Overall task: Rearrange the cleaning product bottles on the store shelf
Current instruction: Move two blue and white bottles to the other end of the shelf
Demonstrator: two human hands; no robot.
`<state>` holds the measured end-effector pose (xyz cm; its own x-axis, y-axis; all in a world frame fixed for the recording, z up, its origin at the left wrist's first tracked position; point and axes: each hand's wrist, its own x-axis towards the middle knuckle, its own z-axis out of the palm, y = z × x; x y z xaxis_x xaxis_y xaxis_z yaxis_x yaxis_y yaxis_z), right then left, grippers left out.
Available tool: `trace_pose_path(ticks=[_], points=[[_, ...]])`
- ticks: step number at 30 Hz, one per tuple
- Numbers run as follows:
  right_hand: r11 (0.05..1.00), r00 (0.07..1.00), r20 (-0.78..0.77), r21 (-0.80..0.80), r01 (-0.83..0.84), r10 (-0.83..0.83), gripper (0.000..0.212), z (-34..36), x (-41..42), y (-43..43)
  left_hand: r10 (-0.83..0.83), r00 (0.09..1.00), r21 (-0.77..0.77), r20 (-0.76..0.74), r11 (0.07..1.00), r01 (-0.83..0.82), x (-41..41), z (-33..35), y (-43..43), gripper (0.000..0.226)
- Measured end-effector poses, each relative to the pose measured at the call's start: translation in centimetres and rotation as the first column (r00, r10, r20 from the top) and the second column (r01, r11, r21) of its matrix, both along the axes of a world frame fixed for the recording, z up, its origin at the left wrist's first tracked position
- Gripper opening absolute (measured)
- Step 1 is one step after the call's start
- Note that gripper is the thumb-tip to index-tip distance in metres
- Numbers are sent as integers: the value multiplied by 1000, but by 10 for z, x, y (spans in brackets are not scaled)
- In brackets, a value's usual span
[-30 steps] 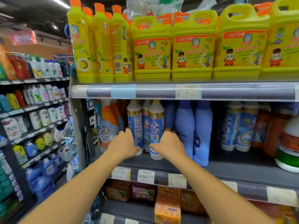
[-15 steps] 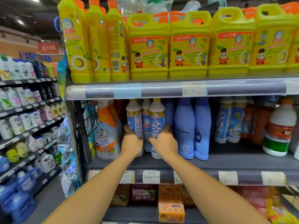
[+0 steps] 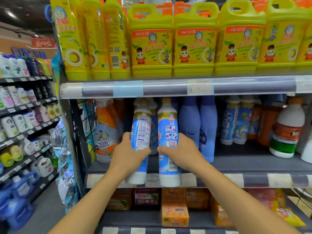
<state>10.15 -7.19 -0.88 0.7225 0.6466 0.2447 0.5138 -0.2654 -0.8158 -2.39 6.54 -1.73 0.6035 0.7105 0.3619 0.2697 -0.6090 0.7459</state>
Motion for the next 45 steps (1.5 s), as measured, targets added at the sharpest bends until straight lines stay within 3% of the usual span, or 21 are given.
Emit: trace_pose_path(ticks=[6,10,18,21,27,34,42,45], points=[[997,991,-107,13,-73,74,48,2,-7,-56,-78,997,-64,-2,995,77,-21,-6,-41,36],[998,986,-158,19,-56,58,49,1,5,-112,-156,988,-155,11,976,155,-13,-10,-80,45],[994,982,-155,-5,106,-106,42,4,65,-211,-286,958,-209,13,936,283,46,-11,-155,46],[985,981,-87,-7,175,-175,34,5,94,-232,-299,954,-242,21,924,295,72,-11,-177,46],[953,954,21,-35,301,-300,40,1,156,-238,-281,958,-346,54,895,282,124,-2,-206,51],[949,948,96,-56,309,-303,52,5,200,-222,-235,970,-384,58,892,239,164,7,-223,53],[928,923,148,-61,368,-356,51,1,235,-201,-187,977,-439,104,873,214,180,10,-239,60],[935,923,158,-1,354,-350,60,-4,243,-191,-172,978,-456,115,866,206,181,10,-241,55]])
